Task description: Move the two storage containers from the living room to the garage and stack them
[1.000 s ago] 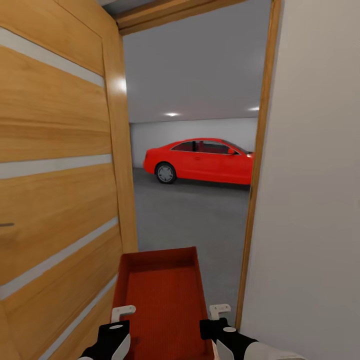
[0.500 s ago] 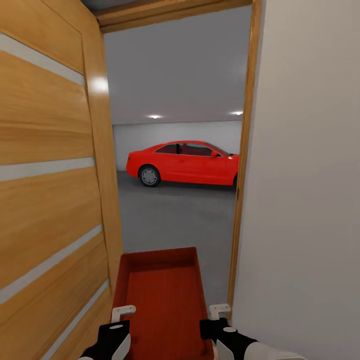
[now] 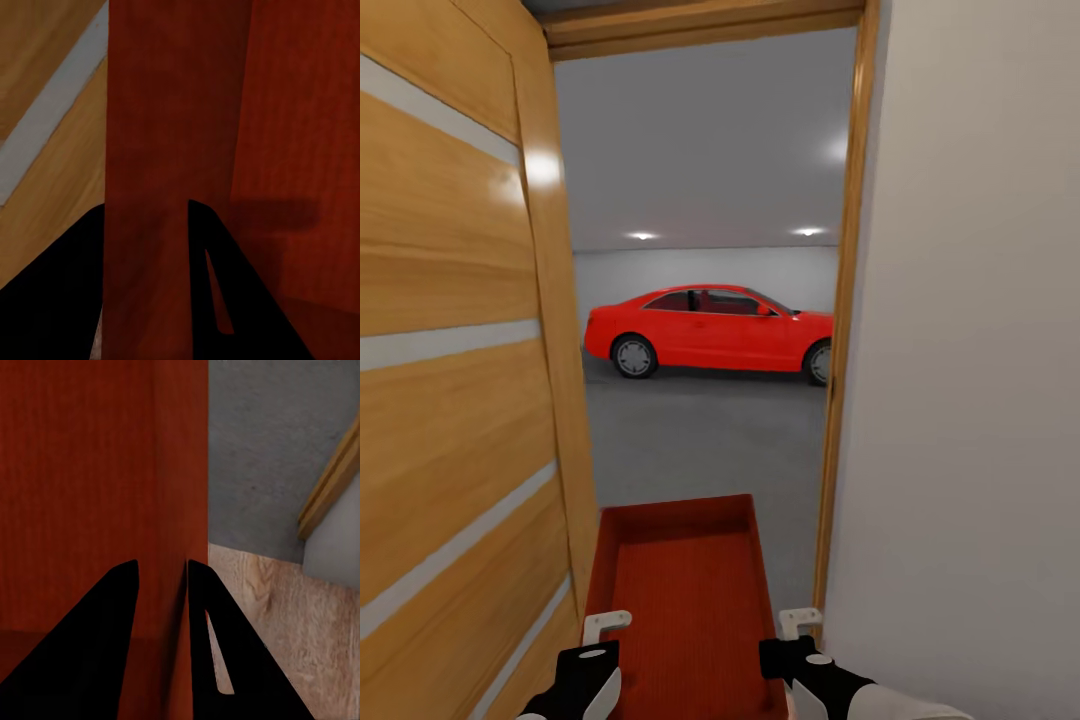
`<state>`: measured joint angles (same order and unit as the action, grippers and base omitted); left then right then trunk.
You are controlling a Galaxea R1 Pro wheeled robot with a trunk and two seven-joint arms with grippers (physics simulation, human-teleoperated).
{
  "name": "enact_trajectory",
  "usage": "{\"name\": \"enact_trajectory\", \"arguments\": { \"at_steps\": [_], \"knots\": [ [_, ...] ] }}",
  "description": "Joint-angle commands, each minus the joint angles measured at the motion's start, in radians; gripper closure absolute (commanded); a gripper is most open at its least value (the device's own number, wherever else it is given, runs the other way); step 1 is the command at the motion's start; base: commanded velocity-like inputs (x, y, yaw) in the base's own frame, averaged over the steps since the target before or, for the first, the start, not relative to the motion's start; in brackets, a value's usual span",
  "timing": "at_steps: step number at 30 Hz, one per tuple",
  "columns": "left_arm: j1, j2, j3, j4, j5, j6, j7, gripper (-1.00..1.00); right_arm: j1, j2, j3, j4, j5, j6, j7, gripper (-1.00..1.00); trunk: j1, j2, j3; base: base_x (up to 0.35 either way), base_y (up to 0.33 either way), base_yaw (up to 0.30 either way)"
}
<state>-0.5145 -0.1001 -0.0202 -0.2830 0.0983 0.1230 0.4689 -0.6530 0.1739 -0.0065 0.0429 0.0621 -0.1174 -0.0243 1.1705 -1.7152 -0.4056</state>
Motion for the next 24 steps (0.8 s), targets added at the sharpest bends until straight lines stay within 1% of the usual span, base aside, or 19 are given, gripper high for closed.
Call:
{"name": "enact_trajectory", "arguments": {
  "at_steps": [1,11,15,24],
  "knots": [
    [0.001,0.0,-0.004,0.001,0.04,0.003,-0.016,1.0,-0.003,0.001,-0.041,-0.06,0.021,-0.007,0.027,1.0,0.0,-0.001,-0.001,0.123,0.306,-0.067],
    [0.001,-0.001,-0.004,0.001,0.04,0.004,-0.018,1.0,-0.002,0.0,-0.041,-0.06,0.021,-0.007,0.027,1.0,0.0,-0.001,-0.001,0.161,0.278,-0.011],
    [0.001,-0.002,-0.004,0.002,0.039,0.004,-0.018,1.0,-0.003,0.0,-0.041,-0.06,0.021,-0.007,0.027,1.0,0.0,-0.001,0.0,0.05,0.061,-0.078],
    [0.001,-0.003,-0.004,0.002,0.038,0.003,-0.017,1.0,-0.003,-0.001,-0.041,-0.06,0.021,-0.007,0.027,1.0,0.0,-0.001,0.008,0.003,0.004,-0.22]
  ]
}}
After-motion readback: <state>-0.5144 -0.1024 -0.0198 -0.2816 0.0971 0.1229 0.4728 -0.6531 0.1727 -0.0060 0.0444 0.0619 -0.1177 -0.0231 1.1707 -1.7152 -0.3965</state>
